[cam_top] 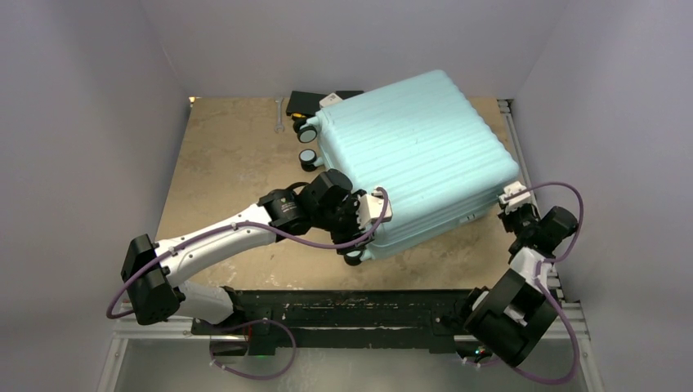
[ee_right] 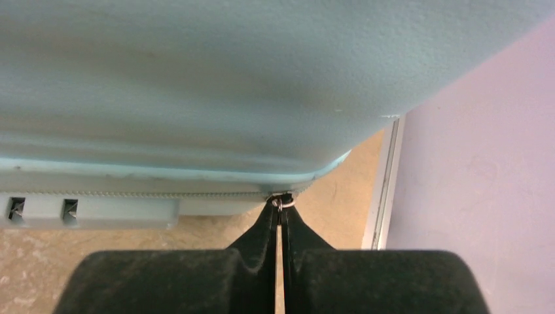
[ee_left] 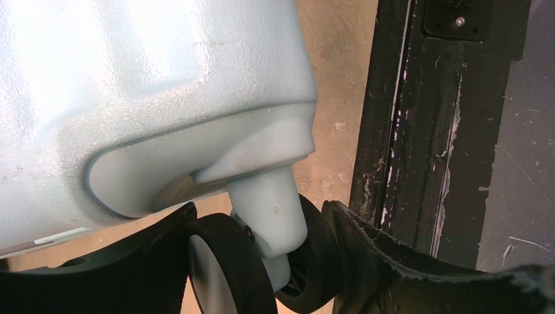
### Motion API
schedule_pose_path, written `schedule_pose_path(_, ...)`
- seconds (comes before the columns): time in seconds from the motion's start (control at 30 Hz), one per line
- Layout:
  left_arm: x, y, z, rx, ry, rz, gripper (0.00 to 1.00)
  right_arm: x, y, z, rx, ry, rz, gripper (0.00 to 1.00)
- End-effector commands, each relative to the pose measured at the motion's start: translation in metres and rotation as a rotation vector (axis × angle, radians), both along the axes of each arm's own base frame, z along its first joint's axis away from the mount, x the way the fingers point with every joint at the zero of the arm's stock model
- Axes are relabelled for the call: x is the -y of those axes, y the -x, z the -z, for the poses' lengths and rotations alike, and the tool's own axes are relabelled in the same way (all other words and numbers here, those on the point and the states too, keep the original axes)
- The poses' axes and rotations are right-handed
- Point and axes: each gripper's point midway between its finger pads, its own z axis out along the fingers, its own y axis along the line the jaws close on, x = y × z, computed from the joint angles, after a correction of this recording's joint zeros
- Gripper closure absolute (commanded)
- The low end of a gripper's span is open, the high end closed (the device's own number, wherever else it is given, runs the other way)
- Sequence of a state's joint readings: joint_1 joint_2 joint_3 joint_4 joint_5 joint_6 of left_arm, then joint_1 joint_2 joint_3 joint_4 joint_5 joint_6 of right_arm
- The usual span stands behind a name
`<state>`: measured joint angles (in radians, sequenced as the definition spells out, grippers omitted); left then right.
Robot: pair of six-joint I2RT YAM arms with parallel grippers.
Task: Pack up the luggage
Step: Zip the luggage at the center of the board.
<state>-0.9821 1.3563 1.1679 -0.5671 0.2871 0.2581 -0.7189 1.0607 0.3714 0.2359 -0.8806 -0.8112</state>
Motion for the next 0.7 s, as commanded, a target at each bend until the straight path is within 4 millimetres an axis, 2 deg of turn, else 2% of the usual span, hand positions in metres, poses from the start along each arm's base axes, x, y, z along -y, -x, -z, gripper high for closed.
schedule_pose_path(0.0,0.0,0.001,-0.048,0.072,0.09,0.029,1.0,-0.004,-0.01,-0.022,0.095,0.043,-0.053,1.0)
schedule_pose_path(0.17,-0.017,0.008,-0.054,0.089,0.071,0.034,1.0,0.016,-0.006,-0.036,0.151,0.075,0.11,1.0)
schedule_pose_path(0.37,-0.042,0.03,-0.06,0.107,0.059,0.106,1.0,0.04,-0.006,-0.053,0.19,0.07,0.249,1.0)
schedule_pose_path(0.53,-0.061,0.045,-0.062,0.119,0.05,0.14,1.0,0.045,-0.011,-0.055,0.169,0.019,0.256,1.0)
schedule_pose_path(0.67,-0.076,0.052,-0.054,0.127,0.026,0.154,1.0,0.047,-0.012,-0.059,0.174,0.004,0.26,1.0)
